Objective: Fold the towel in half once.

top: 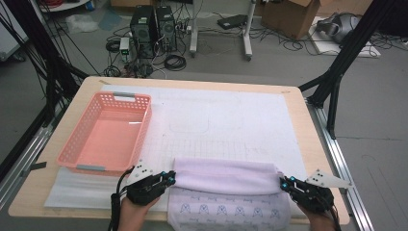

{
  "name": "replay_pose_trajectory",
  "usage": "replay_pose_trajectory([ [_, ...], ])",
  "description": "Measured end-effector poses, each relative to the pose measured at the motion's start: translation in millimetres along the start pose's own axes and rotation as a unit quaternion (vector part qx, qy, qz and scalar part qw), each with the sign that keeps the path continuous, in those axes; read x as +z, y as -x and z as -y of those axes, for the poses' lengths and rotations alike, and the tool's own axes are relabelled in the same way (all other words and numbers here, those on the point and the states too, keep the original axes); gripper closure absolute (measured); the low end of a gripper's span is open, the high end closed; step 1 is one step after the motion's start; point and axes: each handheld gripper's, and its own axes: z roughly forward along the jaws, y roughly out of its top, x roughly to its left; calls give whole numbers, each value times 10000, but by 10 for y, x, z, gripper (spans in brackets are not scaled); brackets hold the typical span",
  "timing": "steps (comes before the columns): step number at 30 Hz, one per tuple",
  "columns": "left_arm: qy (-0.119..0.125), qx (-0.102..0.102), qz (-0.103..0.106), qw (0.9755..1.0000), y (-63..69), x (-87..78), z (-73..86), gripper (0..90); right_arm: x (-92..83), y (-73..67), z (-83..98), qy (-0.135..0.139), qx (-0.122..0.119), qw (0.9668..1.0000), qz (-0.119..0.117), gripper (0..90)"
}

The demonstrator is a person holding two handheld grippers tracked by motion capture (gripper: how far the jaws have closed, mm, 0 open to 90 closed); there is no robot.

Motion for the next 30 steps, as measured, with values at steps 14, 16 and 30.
replay_pose_trajectory([
  [14,-175,-59,105,9998,20,-11,92,529,-205,-95,250,-267,4,9995,-147,683],
  [16,-68,12,92,9999,9,-15,72,499,-293,-25,223,183,296,9994,-67,662],
  [30,166,36,61,9998,-70,32,-41,467,-369,106,215,135,309,9994,88,592],
])
